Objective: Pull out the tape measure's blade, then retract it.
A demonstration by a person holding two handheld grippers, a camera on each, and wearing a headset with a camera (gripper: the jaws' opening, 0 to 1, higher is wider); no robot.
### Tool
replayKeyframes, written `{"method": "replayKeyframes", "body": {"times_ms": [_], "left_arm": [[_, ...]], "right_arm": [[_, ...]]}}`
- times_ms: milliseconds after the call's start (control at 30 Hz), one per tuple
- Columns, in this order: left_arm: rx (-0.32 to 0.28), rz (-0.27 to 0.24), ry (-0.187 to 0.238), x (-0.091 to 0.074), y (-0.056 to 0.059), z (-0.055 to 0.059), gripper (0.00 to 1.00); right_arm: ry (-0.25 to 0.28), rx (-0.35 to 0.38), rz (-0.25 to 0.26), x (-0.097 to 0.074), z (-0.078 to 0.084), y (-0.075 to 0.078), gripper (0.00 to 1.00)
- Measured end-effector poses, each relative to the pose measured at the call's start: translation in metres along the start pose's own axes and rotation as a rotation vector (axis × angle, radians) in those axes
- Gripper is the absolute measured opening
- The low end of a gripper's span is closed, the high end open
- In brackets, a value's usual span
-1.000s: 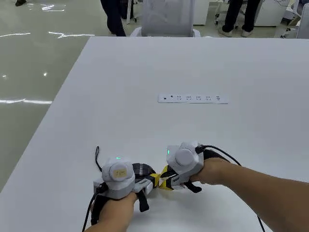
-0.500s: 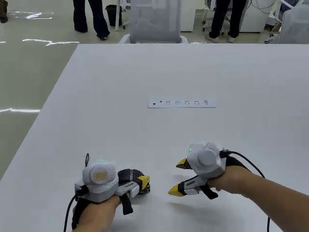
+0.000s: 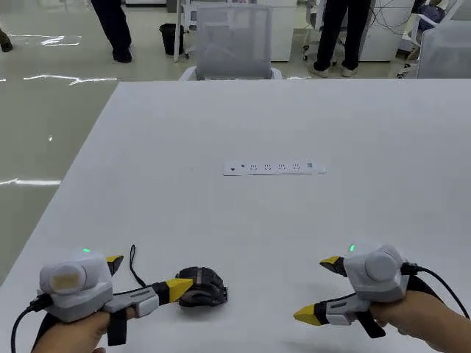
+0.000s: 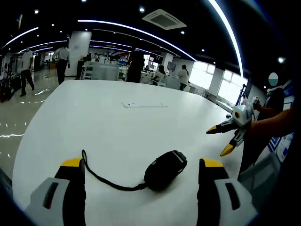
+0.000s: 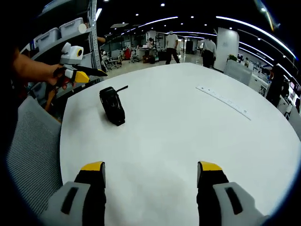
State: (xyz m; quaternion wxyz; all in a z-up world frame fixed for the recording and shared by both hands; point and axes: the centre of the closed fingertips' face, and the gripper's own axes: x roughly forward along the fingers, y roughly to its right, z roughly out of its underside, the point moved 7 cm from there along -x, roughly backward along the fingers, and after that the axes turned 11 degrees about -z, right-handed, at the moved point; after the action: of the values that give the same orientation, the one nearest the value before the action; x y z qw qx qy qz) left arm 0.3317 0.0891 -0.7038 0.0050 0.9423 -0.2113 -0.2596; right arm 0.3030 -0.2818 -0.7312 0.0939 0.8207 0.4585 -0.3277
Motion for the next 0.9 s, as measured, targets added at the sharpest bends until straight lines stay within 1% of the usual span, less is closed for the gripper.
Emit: {"method": "replayKeyframes", "body": {"times_ms": [33, 67, 133, 167, 200, 233, 333, 433, 500, 600, 700, 800, 867, 900], "left_arm": [[0.002, 0.003, -0.003, -0.003, -0.002, 0.002, 0.99], [0.002, 0.011, -0.005, -0.006, -0.006, 0.005, 0.99], [-0.004, 0.019, -0.002, -0.013, -0.008, 0.009, 0.99], [-0.013, 0.024, -0.003, -0.016, -0.009, 0.012, 0.99], [-0.012, 0.024, -0.002, -0.017, -0.013, 0.015, 0.99], [-0.005, 0.023, -0.003, -0.020, -0.015, 0.019, 0.99], [0.018, 0.020, 0.007, -0.030, -0.015, 0.024, 0.99], [0.043, 0.015, 0.006, -0.039, -0.017, 0.027, 0.99], [0.046, 0.022, 0.009, -0.045, -0.017, 0.028, 0.99], [0.056, 0.019, 0.016, -0.053, -0.018, 0.027, 0.99], [0.071, 0.003, 0.019, -0.059, -0.023, 0.026, 0.99], [0.074, -0.009, 0.044, -0.063, -0.030, 0.021, 0.99], [0.068, -0.008, 0.061, -0.065, -0.033, 0.017, 0.99], [0.066, -0.006, 0.064, -0.066, -0.034, 0.016, 0.99]], "right_arm": [[0.014, 0.010, 0.011, -0.005, 0.001, 0.001, 0.84], [0.031, 0.020, 0.033, -0.013, 0.002, 0.003, 0.86], [0.044, 0.033, 0.062, -0.023, 0.005, 0.006, 0.89], [0.059, 0.044, 0.084, -0.030, 0.007, 0.008, 0.91], [0.071, 0.051, 0.098, -0.035, 0.008, 0.009, 0.93], [0.079, 0.059, 0.108, -0.042, 0.012, 0.010, 0.94], [0.095, 0.069, 0.137, -0.058, 0.020, 0.009, 0.97], [0.098, 0.073, 0.161, -0.071, 0.030, 0.005, 0.99], [0.099, 0.085, 0.174, -0.078, 0.037, 0.003, 1.00], [0.102, 0.096, 0.189, -0.085, 0.046, -0.001, 1.00], [0.108, 0.109, 0.199, -0.091, 0.056, -0.008, 1.00], [0.138, 0.105, 0.219, -0.096, 0.061, -0.016, 1.00], [0.177, 0.101, 0.238, -0.101, 0.064, -0.018, 1.00], [0.181, 0.108, 0.244, -0.105, 0.068, -0.019, 1.00]]}}
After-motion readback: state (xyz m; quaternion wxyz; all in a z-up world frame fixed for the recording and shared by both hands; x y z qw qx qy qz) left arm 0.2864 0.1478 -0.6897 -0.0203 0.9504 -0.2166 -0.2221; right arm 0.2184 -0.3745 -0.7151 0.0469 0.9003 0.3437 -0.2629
